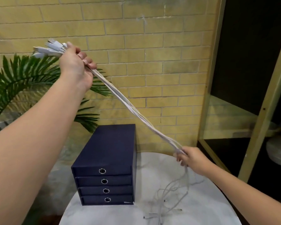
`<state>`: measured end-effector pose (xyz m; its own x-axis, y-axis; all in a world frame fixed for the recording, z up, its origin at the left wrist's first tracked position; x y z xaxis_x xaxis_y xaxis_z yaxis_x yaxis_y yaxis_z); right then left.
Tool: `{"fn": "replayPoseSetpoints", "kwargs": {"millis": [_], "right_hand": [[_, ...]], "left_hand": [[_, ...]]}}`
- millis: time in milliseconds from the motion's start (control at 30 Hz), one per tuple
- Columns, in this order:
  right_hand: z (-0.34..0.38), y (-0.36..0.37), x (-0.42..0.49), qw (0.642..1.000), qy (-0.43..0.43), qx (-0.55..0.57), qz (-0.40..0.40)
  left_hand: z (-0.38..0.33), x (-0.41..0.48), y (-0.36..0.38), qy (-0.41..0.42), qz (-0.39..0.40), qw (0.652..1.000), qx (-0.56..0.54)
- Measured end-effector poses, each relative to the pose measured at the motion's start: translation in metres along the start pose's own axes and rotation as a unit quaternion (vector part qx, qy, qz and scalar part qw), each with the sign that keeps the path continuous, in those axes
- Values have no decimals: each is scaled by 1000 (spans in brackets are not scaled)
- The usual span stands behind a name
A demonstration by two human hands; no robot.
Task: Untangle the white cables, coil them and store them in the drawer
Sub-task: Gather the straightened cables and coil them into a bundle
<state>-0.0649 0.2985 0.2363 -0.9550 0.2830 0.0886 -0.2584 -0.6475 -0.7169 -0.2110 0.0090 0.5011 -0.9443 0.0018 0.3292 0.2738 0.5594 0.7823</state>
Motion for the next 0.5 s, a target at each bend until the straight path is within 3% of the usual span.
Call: {"fn": "replayPoseSetpoints", "kwargs": {"millis": [100, 133, 167, 233, 300, 333, 433, 500], "right_hand": [[3, -31, 11, 983, 4, 42, -181], [4, -37, 14, 978, 7, 47, -201], [5, -38, 17, 983, 11, 34, -179], [3, -24, 19, 997, 37, -37, -55], [-3, -13, 18, 993, 51, -110, 3], [-5, -9, 16, 988, 53, -141, 30], [1, 4, 8, 945, 71, -235, 216], [23, 9, 6, 943, 61, -206, 254]], "left_hand": [[-1, 1, -2, 8, -4, 1000, -14], [-1, 1, -2, 9, -3, 1000, -18], [0, 0, -1, 10, -3, 1000, -17], [4, -5, 0, 10, -4, 1000, 2], [12, -10, 1, 2, 1, 1000, 21], [16, -12, 2, -4, 3, 1000, 23], [27, -17, 5, -27, 14, 999, 30], [39, -23, 9, -48, 26, 997, 46]]}}
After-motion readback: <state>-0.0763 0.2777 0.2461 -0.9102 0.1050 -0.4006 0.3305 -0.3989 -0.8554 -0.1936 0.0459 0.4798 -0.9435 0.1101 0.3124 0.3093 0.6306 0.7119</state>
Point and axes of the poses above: each hand's wrist, its own x-axis towards the middle knuckle, its own y-axis out of the palm, z = x × y, the point moved 3 cm from there along x, towards the middle knuckle, and after that the axes turned 5 degrees about -x, right-handed, at the moved point
